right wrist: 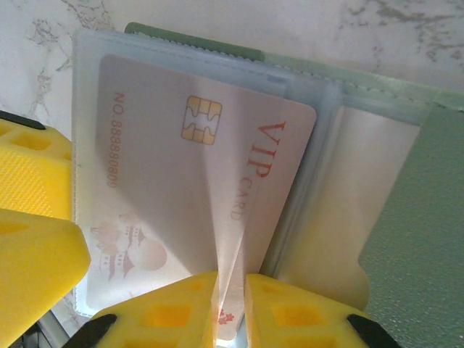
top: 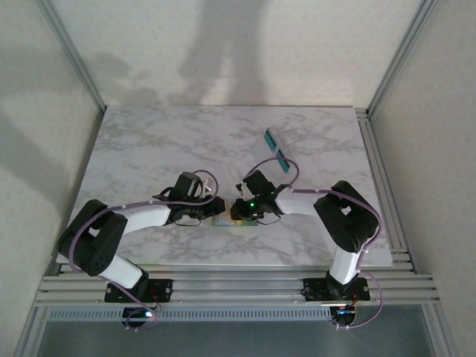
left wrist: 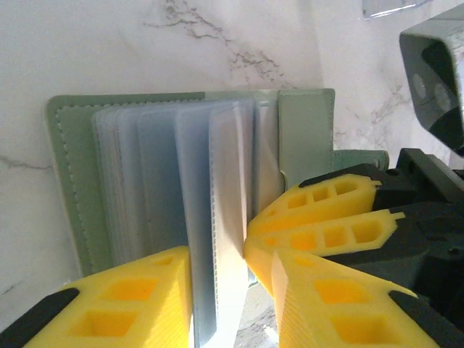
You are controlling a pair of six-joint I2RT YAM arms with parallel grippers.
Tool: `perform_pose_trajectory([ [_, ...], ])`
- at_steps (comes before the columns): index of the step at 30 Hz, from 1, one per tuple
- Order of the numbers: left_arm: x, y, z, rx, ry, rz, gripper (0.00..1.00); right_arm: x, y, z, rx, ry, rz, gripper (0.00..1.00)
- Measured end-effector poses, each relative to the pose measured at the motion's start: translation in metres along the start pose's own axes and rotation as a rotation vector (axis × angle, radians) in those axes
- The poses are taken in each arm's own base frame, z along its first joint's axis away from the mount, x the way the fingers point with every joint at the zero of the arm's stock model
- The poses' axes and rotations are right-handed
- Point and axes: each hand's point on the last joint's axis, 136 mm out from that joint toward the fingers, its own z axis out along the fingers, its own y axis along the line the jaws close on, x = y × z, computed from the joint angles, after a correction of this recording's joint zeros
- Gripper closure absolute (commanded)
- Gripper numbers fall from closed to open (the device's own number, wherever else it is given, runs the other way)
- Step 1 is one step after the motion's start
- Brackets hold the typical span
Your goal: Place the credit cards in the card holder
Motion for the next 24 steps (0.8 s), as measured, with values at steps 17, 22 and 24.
perform_pose_trajectory([
  [17,-0.017,0.021,-0.011,-0.172,-0.093,0.016,0.53,0.0,0.001,0.002,-0.012,-0.001,-0.004,0.84],
  [22,-0.018,0.009,-0.01,-0.115,-0.089,0.026,0.6,-0.001,0.001,0.003,-0.02,0.002,-0.002,0.84],
  [24,-0.018,0.006,-0.01,-0.098,-0.086,0.028,0.64,-0.001,0.001,0.003,-0.023,0.004,-0.001,0.84],
])
